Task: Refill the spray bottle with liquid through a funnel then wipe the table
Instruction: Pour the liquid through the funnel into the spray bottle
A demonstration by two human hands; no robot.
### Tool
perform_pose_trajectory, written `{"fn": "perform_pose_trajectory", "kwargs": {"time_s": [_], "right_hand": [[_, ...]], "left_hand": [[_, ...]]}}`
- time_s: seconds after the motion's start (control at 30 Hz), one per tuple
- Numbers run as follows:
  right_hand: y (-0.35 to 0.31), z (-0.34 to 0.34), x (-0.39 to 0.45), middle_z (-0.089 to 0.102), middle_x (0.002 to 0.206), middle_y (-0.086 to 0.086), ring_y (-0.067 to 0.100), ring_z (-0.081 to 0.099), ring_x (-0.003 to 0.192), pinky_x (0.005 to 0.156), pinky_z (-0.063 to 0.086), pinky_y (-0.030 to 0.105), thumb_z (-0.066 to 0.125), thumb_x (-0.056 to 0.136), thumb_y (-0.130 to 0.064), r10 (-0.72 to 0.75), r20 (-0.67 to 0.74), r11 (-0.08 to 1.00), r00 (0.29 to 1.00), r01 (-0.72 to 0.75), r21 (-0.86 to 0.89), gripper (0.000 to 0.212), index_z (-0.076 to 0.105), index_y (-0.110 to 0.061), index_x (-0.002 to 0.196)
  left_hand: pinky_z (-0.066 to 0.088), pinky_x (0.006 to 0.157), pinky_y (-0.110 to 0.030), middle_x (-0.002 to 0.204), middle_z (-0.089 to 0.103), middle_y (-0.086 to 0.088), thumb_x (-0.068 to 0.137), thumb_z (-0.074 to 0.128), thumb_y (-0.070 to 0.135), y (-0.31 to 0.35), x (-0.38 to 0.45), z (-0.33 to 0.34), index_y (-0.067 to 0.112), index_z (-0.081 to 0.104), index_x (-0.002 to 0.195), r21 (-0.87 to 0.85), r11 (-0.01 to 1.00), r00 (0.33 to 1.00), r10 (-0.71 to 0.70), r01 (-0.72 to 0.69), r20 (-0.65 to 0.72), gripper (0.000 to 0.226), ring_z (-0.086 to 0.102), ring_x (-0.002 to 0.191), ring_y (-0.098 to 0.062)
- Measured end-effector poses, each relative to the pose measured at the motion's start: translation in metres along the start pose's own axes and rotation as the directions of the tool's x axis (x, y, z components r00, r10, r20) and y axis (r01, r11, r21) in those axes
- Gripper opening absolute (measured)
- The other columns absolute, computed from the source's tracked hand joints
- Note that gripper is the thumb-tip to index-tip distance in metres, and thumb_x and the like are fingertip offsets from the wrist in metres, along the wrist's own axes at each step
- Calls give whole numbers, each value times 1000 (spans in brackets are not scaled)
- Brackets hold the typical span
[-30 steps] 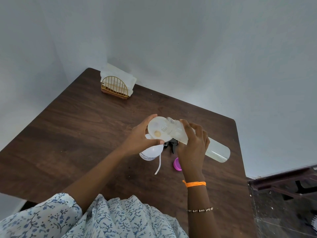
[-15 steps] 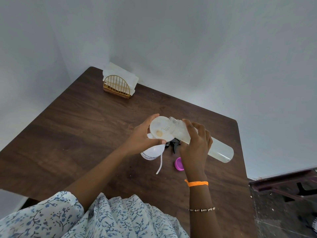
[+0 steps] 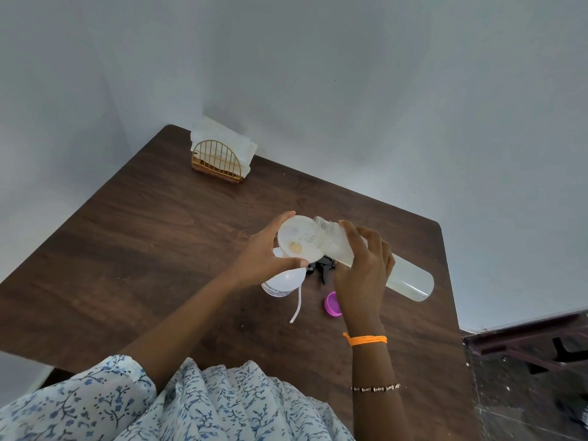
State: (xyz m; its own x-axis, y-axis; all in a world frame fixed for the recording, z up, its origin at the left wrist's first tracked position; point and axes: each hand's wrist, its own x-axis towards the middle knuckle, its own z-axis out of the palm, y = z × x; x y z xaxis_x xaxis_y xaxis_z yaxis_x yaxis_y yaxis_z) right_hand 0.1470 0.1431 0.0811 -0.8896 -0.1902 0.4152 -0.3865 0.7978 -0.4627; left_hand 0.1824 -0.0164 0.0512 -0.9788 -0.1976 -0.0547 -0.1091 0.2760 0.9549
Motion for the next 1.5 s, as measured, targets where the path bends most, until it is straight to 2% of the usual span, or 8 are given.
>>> {"fn": "perform_pose_trajectory", "kwargs": {"time_s": [0.13,0.3,0.53,0.8,1.13,1.5], "right_hand": [[1,1,1,57,117,10,31,47,114,102,31,43,71,63,11,-1,0,1000,1000,1,-9,66,59,-19,121],[1,1,1,57,117,11,31,48,114,102,31,43,73,63,9,-4,-1,1000,1000,4,-19,65,59,-19,120],[3,1,1,57,117,9,30,46,114,101,32,43,68,62,11,-12,5,1000,1000,12,-28,68,58,-21,121],[3,2,2,56,119,8,29,46,116,102,31,43,68,63,11,-5,10,1000,1000,5,-28,67,58,-21,121],[6,3,1,57,118,8,29,47,113,101,29,38,71,62,11,-6,-16,999,1000,5,-43,69,58,-22,121],[6,2,1,58,116,8,30,48,113,100,31,40,70,59,13,-19,-26,999,999,18,-45,70,59,-21,120]], "left_hand": [[36,93,-24,140,41,8,71,78,28,1,0,0,32,27,141,13,1000,1000,4,-4,-3,87,38,117,-4],[36,96,-26,142,40,6,72,78,27,2,0,0,30,27,142,2,1000,1000,-1,1,2,87,37,119,-4],[37,95,-25,134,42,12,71,78,27,2,0,0,30,27,141,-9,1000,1000,-4,4,2,87,39,119,-4],[38,96,-25,135,42,11,71,79,26,2,-1,0,31,28,141,-24,1000,1000,-6,6,2,87,40,118,-5],[41,106,-39,140,43,5,66,79,33,3,-2,-1,31,28,141,-50,999,1000,-13,15,22,90,42,126,-13],[38,98,-28,140,42,7,70,79,29,1,0,-1,31,27,141,-8,1000,1000,-5,5,11,88,40,121,-7]]}}
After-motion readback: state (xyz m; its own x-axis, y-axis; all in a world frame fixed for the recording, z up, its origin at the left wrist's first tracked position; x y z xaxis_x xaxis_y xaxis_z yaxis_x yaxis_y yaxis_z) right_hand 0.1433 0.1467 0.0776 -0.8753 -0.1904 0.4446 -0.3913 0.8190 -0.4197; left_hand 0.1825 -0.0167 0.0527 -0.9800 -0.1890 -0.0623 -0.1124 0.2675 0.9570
